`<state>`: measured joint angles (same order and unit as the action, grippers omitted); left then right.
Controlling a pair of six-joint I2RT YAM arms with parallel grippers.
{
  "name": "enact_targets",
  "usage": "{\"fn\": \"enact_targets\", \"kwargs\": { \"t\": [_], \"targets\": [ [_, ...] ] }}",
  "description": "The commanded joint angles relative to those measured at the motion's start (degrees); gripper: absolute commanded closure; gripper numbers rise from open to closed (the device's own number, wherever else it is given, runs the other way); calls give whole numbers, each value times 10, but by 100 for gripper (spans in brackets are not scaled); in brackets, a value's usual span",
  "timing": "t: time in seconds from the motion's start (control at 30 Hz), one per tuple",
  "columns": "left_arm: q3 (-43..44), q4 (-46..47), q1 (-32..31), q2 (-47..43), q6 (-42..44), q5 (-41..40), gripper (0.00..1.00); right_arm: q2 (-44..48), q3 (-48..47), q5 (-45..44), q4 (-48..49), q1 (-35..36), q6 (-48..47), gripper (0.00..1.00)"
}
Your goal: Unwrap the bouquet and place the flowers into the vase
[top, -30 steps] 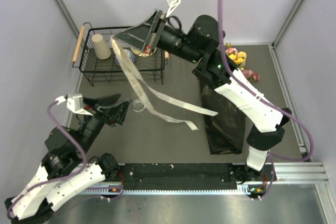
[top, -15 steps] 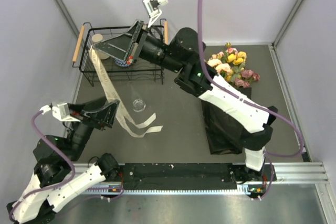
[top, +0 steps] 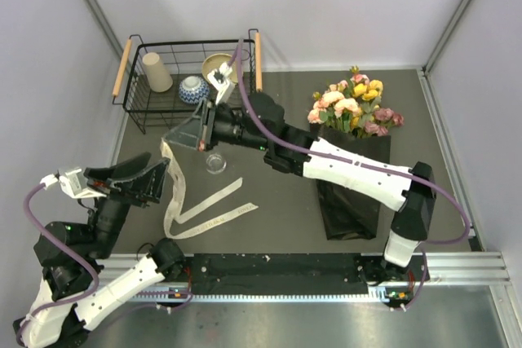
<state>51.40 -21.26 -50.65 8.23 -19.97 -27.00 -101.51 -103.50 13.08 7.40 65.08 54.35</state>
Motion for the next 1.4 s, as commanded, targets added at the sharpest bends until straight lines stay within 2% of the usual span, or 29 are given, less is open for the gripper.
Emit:
{"fn": "enact_targets", "kwargs": {
  "t": [0.0,0.03,0.23,0.43,0.6,0.7,0.73,0.8,0.83,0.9,0.93,0.97,1.03,1.17,1.27,1.3,1.37],
  "targets": [
    [13,4,1,3,10,-26,22,68,125,-22,29,15,-54,100],
    [11,8,1,3,12,-24,22,72,171,-41,18,14,-70,100],
    [8,7,0,21,18,-19,21,77,287,-97,-39,14,-119,100],
    [9,3,0,55,16,-7,21,75,356,-155,-97,15,-174,100],
    [8,7,0,69,19,-7,20,19,330,-131,-92,21,-208,100],
    [12,7,1,73,24,-10,20,-41,271,-99,-78,36,-198,100],
    [12,3,1,72,24,-13,20,-56,234,-86,-78,41,-195,96],
    [16,0,1,72,24,-16,20,-97,191,-63,-78,44,-182,79],
    [15,-2,1,70,23,-19,20,-103,183,-50,-78,44,-182,66],
    [17,-12,1,71,21,-21,20,-90,196,-54,-64,43,-196,52],
    [15,-14,0,72,18,-18,20,-80,209,-64,-62,40,-202,43],
    [13,-14,1,73,17,-16,20,-69,223,-68,-59,31,-207,39],
    [6,-10,0,79,15,-11,19,-24,273,-79,-59,18,-209,34],
    [-8,16,0,116,19,15,14,70,368,-114,-70,-24,-195,31],
    [4,18,1,183,26,43,14,135,420,-190,-143,-53,-174,32],
    [14,12,1,204,28,71,13,150,435,-243,-190,-62,-162,32],
    [29,6,1,268,33,104,13,184,448,-294,-241,-68,-150,32]
  ]
}}
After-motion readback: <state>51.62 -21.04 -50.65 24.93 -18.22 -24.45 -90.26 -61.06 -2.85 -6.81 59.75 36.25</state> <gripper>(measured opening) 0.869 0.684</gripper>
